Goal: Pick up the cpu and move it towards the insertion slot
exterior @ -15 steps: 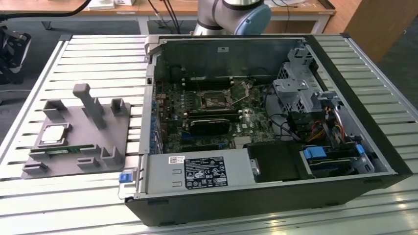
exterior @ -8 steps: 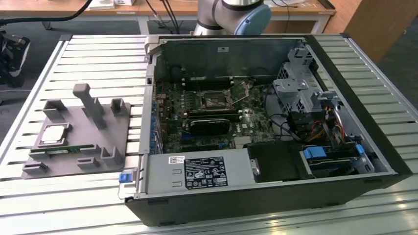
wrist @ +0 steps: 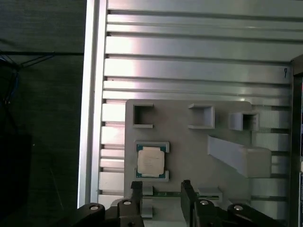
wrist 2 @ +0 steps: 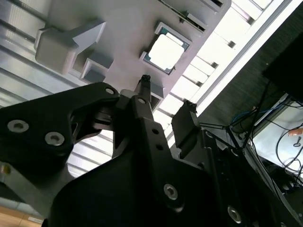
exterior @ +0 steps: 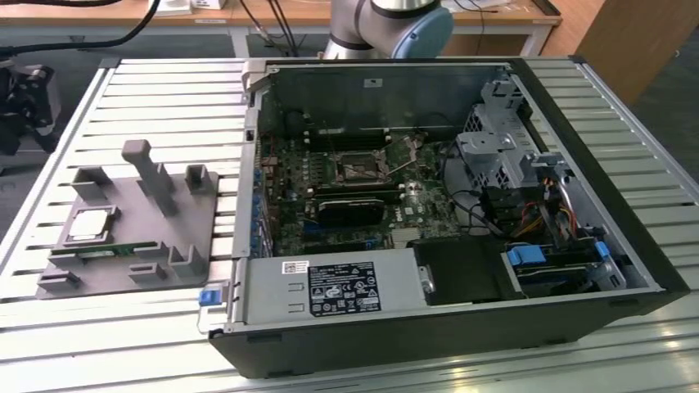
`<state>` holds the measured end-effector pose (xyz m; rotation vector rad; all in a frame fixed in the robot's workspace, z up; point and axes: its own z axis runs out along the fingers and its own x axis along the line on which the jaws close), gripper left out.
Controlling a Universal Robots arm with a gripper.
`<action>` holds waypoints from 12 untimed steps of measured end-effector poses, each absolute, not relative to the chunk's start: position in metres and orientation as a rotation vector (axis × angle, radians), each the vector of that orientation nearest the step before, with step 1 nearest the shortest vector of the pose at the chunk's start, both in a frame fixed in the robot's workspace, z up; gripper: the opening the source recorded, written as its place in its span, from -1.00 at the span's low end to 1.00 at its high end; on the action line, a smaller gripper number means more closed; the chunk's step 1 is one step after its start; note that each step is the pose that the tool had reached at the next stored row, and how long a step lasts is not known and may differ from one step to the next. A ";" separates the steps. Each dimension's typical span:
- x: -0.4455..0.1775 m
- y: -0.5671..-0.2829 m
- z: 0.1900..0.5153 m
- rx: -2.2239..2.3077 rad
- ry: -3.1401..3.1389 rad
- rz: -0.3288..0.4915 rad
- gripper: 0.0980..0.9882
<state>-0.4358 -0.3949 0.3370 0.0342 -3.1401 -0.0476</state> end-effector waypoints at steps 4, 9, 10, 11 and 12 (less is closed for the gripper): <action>-0.436 -0.395 0.330 0.035 -3.140 -0.048 0.09; -0.437 -0.397 0.320 0.035 -3.140 -0.048 0.37; -0.438 -0.397 0.319 0.035 -3.140 -0.048 0.37; -0.438 -0.397 0.317 0.035 -3.140 -0.048 0.37; -0.439 -0.398 0.315 0.035 -3.140 -0.048 0.40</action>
